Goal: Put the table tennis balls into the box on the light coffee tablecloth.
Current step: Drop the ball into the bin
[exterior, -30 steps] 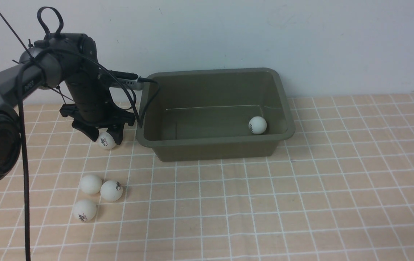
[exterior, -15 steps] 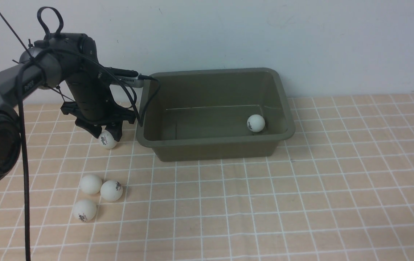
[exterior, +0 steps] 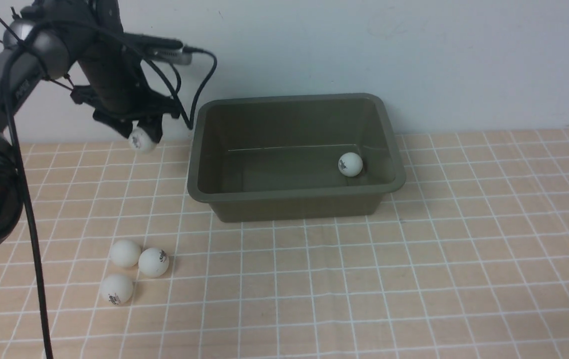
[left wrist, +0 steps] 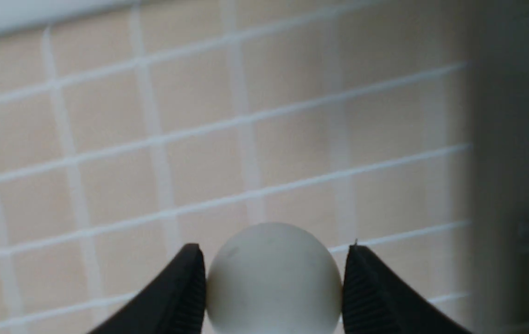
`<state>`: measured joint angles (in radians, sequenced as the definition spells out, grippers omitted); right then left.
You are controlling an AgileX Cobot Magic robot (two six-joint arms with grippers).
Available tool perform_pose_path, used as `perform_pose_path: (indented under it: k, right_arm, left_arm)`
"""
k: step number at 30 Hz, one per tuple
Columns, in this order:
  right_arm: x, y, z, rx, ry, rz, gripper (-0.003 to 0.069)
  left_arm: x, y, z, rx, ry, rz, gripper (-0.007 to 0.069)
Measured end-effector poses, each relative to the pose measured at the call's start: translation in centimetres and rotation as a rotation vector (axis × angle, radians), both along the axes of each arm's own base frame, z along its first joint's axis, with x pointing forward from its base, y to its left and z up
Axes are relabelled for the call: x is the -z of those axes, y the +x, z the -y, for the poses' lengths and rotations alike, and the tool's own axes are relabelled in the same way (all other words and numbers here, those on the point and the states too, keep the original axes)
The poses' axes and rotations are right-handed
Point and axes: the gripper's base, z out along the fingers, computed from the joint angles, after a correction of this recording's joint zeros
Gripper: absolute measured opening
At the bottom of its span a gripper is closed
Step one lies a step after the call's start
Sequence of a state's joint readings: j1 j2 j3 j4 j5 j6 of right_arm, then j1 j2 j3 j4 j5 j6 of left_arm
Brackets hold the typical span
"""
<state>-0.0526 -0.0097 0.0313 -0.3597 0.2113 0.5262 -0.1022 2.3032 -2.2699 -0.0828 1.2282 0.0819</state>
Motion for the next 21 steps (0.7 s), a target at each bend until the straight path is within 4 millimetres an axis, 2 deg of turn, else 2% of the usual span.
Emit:
perform_pose_path:
  k: [3, 7, 10, 14, 21]
  right_arm:
    - [0.0, 0.0, 0.0, 0.000, 0.000, 0.000, -0.0013]
    - [0.0, 0.0, 0.0, 0.000, 0.000, 0.000, -0.0013]
    - [0.0, 0.0, 0.0, 0.000, 0.000, 0.000, -0.0013]
    - [0.0, 0.0, 0.0, 0.000, 0.000, 0.000, -0.0013]
    - [0.0, 0.0, 0.0, 0.000, 0.000, 0.000, -0.0013]
  left_arm:
    - [-2.3, -0.7, 3.6, 0.093, -0.139, 0.046, 0.0308]
    - [-2.5, -1.6, 7.9, 0.238, -0.210, 0.044, 0.0308]
    - [-0.9, -2.0, 10.4, 0.305, -0.201, 0.012, 0.0308]
    - [1.6, -2.0, 12.3, 0.345, -0.138, -0.032, 0.0308]
    - [5.4, -1.6, 13.1, 0.360, -0.082, -0.098, 0.0309]
